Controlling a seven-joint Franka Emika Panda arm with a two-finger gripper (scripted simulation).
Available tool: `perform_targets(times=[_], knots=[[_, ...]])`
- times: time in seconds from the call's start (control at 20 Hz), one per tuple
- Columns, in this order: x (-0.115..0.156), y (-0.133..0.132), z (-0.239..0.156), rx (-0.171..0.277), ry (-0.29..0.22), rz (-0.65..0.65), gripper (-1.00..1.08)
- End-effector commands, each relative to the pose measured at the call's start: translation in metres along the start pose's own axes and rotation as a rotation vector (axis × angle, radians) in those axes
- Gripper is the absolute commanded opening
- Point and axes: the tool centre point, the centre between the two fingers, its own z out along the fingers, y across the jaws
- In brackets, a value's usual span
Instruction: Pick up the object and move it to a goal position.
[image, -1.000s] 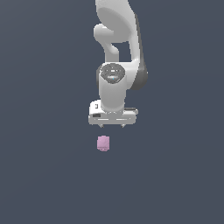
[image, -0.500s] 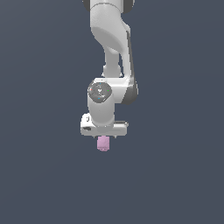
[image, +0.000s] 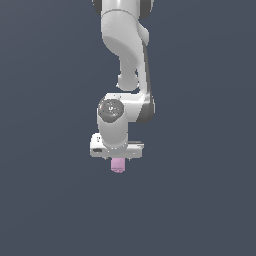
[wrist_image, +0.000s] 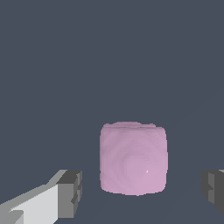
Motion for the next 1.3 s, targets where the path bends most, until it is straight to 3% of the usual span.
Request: perform_targets(times=[0.0,0.4,0.7,0.75,1.25], knots=[[0.0,0.0,0.005,0.0,-0.001,0.0,1.0],[-0.001,0.0,0.042,0.0,0.001,0.0,1.0],[0.001,0.0,0.049,0.0,0.001,0.0,1.0],[0.001,0.0,0.049,0.0,0.001,0.0,-1.0],[0.001,0.0,0.049,0.0,0.001,0.0,-1.0]])
